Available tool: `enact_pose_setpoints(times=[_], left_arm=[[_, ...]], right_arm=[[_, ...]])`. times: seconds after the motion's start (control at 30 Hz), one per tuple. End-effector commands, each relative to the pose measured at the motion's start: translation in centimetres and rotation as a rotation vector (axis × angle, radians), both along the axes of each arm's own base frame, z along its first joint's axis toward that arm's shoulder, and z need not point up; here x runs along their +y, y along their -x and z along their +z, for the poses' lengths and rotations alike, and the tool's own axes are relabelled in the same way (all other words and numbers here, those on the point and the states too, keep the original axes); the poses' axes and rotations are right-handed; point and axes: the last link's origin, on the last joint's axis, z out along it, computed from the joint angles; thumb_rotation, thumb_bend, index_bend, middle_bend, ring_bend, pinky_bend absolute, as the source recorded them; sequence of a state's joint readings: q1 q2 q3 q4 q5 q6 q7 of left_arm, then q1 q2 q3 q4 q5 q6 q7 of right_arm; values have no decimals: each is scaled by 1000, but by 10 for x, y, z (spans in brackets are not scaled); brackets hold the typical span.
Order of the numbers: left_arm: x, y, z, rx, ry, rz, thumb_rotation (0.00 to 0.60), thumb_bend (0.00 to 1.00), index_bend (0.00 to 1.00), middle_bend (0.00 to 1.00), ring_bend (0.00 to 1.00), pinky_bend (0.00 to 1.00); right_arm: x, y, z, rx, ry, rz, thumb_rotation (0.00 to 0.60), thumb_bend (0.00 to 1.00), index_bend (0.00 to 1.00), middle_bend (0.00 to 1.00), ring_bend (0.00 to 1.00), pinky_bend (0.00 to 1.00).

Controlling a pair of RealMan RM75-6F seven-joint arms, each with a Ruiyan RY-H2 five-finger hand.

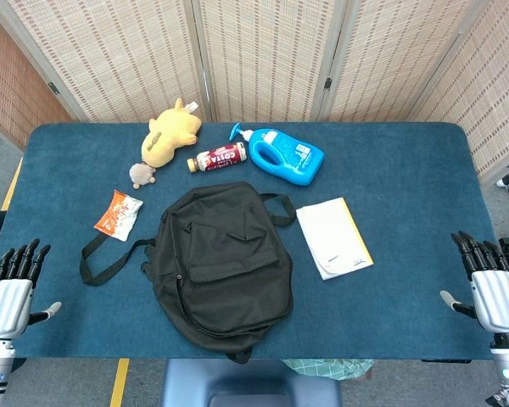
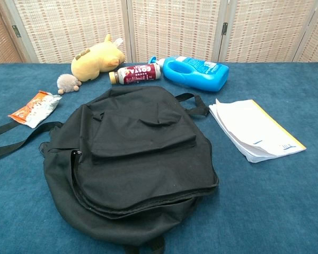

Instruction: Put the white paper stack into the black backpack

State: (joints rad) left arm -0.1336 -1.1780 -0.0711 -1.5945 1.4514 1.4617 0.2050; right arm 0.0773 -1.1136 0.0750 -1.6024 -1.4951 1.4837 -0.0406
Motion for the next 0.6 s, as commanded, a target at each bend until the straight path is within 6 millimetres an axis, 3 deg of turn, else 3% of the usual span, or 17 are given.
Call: enact_pose_setpoints(times=[0.03,0.47,0.6], left_arm=[[0,0,-1,0,-1,0,600,135,0,15,35,0],[-1,-2,0,-11,-9,-12,600,135,0,15,35,0],[-2,-4,0,-16,-12,-14,600,135,0,15,35,0]], right_arm=[[-1,0,-1,-3,-7,3,600,204,51,98,150,105],[-5,-1,-4,-8,-20,16,600,204,51,101,150,105],[-21,-1,-14,-12,-62,17,600,204,51,101,150,105]])
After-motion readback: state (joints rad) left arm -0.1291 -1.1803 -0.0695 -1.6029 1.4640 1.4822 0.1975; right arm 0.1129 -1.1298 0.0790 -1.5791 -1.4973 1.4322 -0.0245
